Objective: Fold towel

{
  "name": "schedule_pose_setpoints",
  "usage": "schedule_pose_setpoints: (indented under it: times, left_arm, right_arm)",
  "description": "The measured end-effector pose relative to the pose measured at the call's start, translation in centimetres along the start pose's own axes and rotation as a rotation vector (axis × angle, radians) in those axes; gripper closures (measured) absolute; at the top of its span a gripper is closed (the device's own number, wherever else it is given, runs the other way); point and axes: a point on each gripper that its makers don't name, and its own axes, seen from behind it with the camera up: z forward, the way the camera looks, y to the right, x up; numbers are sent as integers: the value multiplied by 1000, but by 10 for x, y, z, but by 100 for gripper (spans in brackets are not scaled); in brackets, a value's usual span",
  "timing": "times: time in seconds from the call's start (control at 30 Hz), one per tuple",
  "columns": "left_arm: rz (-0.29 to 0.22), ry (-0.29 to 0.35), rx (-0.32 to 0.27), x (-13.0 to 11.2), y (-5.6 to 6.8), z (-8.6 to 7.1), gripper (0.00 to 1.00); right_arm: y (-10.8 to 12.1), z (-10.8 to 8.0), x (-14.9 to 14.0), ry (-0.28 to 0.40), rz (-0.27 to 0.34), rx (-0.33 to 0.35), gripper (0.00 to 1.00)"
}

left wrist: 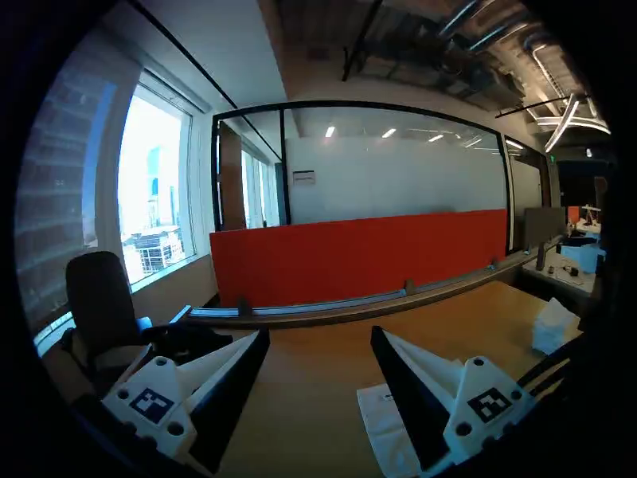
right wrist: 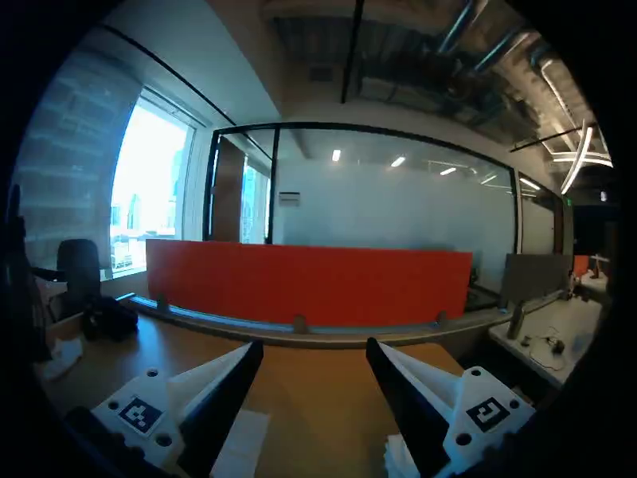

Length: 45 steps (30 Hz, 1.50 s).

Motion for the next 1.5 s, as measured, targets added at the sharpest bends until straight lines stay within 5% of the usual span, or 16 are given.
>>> schedule_pose_setpoints:
  times: [0.47,0.9,1.5]
  left_arm:
    - [29,-37,-99,1,21,0,6]
    - [39,-132,-278,-17,51,4,6]
    - [124,-222,-411,-55,77,-3,6]
  right_arm:
    - [-15,4,12,-18,-70,94,0]
    - [-55,-4,-11,-155,-162,290,0]
    - [-91,-20,-62,-329,-261,472,0]
